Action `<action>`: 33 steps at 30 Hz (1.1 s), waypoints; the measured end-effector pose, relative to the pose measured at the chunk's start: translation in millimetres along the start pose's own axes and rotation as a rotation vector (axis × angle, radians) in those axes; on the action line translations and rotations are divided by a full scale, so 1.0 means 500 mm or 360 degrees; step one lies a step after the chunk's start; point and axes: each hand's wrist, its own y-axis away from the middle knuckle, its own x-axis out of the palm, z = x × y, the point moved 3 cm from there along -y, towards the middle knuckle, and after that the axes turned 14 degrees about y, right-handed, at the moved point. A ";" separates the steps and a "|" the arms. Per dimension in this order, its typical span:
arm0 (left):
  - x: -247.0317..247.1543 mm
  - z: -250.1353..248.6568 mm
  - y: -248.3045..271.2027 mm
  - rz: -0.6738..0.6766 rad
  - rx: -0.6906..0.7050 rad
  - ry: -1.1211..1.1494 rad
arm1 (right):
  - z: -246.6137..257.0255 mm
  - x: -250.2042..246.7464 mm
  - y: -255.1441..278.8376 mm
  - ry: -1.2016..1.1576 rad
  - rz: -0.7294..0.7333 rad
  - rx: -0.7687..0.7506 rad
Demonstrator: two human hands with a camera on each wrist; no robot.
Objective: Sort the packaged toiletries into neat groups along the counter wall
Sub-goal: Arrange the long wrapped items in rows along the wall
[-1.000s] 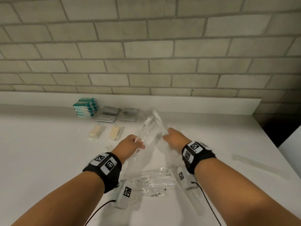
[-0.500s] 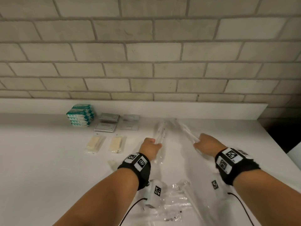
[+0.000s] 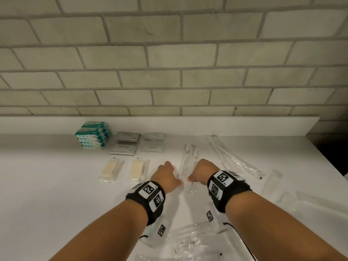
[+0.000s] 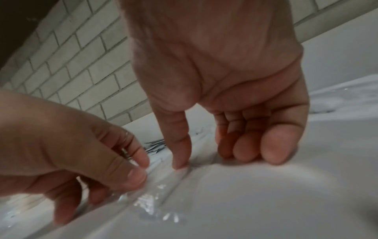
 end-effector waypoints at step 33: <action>-0.013 -0.030 -0.026 -0.0114 -0.0251 -0.0281 | -0.047 -0.020 0.011 0.0130 -0.0144 -0.0173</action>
